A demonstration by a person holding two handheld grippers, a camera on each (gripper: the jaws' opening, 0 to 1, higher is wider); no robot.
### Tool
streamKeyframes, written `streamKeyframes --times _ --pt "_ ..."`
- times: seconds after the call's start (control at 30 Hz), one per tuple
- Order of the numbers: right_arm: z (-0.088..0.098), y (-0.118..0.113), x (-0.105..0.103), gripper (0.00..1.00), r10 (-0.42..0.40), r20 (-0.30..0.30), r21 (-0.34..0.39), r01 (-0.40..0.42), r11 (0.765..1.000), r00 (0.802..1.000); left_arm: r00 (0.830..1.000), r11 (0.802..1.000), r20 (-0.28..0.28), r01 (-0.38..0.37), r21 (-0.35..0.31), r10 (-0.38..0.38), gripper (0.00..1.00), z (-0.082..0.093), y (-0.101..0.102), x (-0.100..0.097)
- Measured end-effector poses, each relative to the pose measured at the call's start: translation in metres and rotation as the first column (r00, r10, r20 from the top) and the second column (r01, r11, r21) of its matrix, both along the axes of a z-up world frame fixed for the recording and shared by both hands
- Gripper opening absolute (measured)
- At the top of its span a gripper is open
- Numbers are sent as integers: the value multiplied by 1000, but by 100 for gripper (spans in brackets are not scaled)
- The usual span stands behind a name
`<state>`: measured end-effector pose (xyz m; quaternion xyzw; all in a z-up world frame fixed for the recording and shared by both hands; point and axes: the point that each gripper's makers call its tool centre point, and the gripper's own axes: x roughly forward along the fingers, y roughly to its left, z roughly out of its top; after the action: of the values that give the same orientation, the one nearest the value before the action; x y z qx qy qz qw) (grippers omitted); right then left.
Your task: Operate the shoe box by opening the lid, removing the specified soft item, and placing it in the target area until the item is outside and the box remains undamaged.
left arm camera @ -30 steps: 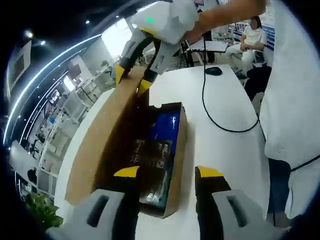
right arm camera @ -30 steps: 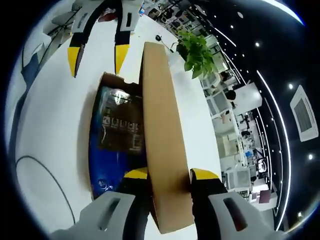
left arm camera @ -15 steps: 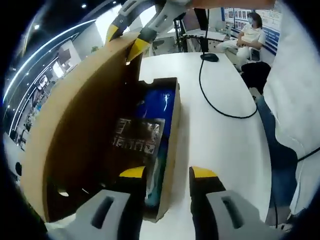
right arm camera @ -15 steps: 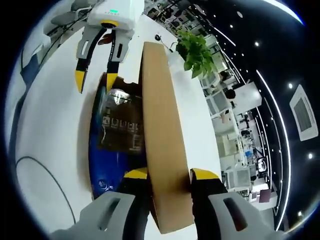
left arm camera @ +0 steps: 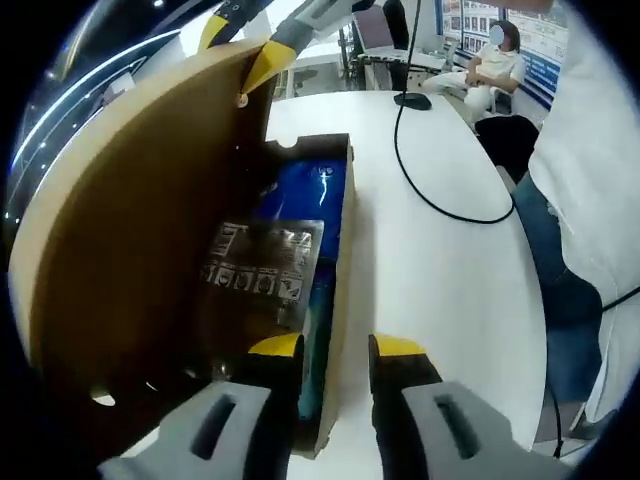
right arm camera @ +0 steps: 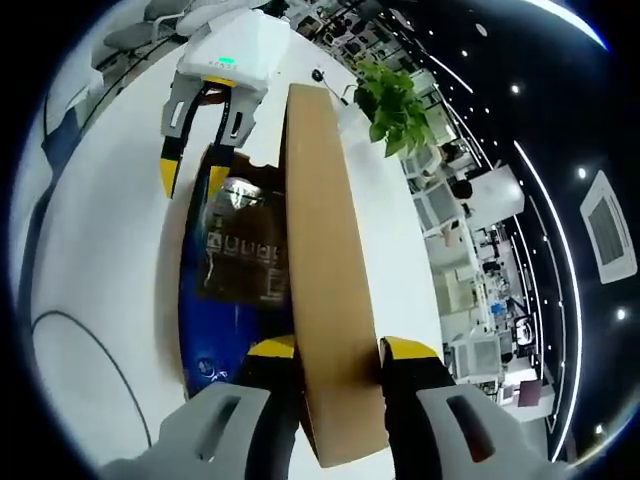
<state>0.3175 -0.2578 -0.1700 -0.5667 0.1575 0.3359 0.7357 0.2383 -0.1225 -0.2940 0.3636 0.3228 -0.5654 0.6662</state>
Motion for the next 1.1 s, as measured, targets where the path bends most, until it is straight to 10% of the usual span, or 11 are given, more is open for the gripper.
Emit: streamKeyframes --times 1.1 --pt "0 -2 1 30 1 1 12 -1 1000 1000 999 992 -43 31 122 -26 6 -35 -6 1"
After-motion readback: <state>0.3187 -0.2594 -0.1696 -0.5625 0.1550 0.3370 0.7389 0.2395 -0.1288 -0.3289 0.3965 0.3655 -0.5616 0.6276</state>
